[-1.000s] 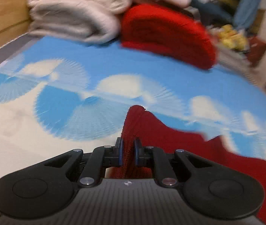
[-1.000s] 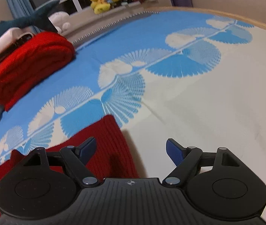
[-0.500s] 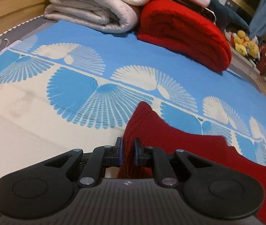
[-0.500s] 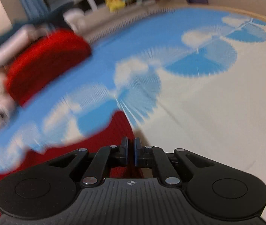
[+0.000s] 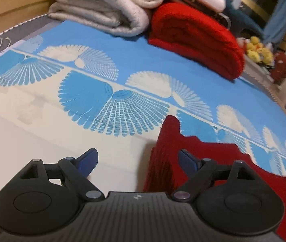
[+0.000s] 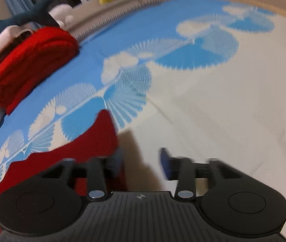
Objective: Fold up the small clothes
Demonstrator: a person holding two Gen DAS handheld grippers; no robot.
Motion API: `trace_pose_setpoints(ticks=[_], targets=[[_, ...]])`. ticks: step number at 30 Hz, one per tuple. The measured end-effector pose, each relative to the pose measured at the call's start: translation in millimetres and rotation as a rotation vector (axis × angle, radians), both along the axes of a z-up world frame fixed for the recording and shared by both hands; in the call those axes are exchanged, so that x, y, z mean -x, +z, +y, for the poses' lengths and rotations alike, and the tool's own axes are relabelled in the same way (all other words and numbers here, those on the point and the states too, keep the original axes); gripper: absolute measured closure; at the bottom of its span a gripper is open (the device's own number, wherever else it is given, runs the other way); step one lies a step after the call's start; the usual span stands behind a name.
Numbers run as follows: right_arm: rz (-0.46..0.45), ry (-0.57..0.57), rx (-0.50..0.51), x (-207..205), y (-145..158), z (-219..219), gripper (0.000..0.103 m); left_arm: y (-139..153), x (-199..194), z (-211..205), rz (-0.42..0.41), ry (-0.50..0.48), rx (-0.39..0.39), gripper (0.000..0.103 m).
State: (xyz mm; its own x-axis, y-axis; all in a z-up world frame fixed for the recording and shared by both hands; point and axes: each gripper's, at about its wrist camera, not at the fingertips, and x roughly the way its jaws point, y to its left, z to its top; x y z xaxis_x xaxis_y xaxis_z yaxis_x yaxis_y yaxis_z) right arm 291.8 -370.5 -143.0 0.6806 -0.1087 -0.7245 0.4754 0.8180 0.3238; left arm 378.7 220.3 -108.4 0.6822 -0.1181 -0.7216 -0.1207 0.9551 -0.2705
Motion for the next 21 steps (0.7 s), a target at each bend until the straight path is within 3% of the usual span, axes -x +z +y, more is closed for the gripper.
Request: trace_pose_setpoints(ticks=[2, 6, 10, 13, 18, 19, 20, 21], targets=[[-0.015, 0.018, 0.015, 5.0, 6.9, -2.0, 0.052, 2.5, 19.0, 6.4, -0.001, -0.040, -0.021, 0.013], [-0.031, 0.053, -0.046, 24.6, 16.5, -1.8, 0.051, 3.6, 61.7, -4.9, -0.003, -0.168, -0.143, 0.013], [-0.067, 0.126, -0.046, 46.4, 31.6, 17.1, 0.041, 2.3, 97.2, -28.7, -0.030, -0.233, -0.272, 0.013], [-0.046, 0.136, -0.019, 69.3, 34.6, 29.9, 0.038, -6.6, 116.6, -38.2, -0.010, -0.240, -0.263, 0.013], [-0.009, 0.109, -0.106, 99.4, 21.8, 31.6, 0.036, -28.5, 124.7, -54.2, -0.003, -0.304, -0.271, 0.014], [-0.001, 0.100, -0.117, 101.7, 18.7, 32.1, 0.036, -32.5, 122.9, -56.3, -0.002, -0.303, -0.275, 0.031], [0.009, 0.096, -0.126, 102.3, 15.4, 31.6, 0.036, -36.4, 119.9, -57.1, 0.005, -0.300, -0.265, 0.089], [0.019, 0.094, -0.129, 101.9, 12.3, 31.3, 0.036, -37.0, 117.9, -55.6, 0.019, -0.266, -0.254, 0.089]])
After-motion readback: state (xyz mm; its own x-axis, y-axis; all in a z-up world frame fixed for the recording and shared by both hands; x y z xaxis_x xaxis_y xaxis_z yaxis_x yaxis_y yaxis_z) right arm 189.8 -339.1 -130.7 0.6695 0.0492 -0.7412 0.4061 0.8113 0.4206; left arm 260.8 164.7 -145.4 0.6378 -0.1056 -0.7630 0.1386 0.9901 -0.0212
